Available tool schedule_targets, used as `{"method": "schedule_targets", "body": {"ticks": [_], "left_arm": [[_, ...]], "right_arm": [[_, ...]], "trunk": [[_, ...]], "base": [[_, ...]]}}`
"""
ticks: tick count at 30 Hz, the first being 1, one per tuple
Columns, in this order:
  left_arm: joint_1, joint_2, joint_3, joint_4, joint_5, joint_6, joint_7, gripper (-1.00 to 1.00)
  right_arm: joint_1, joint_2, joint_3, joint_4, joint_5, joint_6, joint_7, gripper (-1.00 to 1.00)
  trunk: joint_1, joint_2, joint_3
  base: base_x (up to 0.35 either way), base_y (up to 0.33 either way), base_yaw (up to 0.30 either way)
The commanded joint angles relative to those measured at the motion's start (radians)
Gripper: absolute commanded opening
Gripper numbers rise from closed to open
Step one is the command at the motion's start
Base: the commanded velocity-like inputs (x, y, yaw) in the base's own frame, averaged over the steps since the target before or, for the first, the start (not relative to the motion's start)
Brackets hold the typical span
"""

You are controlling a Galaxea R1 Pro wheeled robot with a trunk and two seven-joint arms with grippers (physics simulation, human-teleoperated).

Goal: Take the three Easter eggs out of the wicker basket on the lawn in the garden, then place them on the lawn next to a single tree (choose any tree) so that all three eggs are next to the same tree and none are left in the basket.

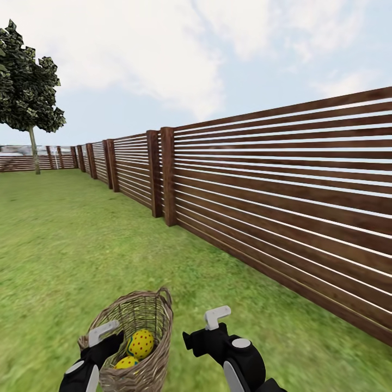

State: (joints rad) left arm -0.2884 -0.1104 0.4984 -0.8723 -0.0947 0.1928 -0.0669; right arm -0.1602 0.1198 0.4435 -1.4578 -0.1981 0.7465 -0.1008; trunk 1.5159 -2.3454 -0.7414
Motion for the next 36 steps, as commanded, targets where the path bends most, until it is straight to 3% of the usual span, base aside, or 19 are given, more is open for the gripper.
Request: {"method": "schedule_targets", "body": {"ticks": [1,4,25,36], "left_arm": [[-0.001,-0.002,0.005,-0.002,-0.01,0.005,-0.007,1.0],[-0.001,-0.002,0.005,-0.002,-0.009,0.005,-0.008,1.0],[-0.003,-0.002,0.003,0.003,-0.009,0.02,-0.007,1.0],[-0.014,0.003,0.005,0.109,-0.01,0.082,-0.006,1.0]], "right_arm": [[-0.001,0.0,0.001,-0.001,-0.011,0.004,-0.011,1.0],[-0.001,0.0,0.001,-0.001,-0.011,0.004,-0.011,1.0],[-0.001,0.0,0.001,-0.001,-0.011,0.004,-0.011,1.0],[-0.001,0.0,0.001,-0.001,-0.011,0.003,-0.011,1.0]], "trunk": [[0.0,-0.001,-0.001],[0.0,-0.001,-0.001],[-0.081,0.146,0.065],[-0.123,0.223,0.099]], "base": [[0.004,-0.004,0.0],[0.002,-0.002,0.0],[0.0,0.0,0.0],[0.0,0.0,0.0]]}}
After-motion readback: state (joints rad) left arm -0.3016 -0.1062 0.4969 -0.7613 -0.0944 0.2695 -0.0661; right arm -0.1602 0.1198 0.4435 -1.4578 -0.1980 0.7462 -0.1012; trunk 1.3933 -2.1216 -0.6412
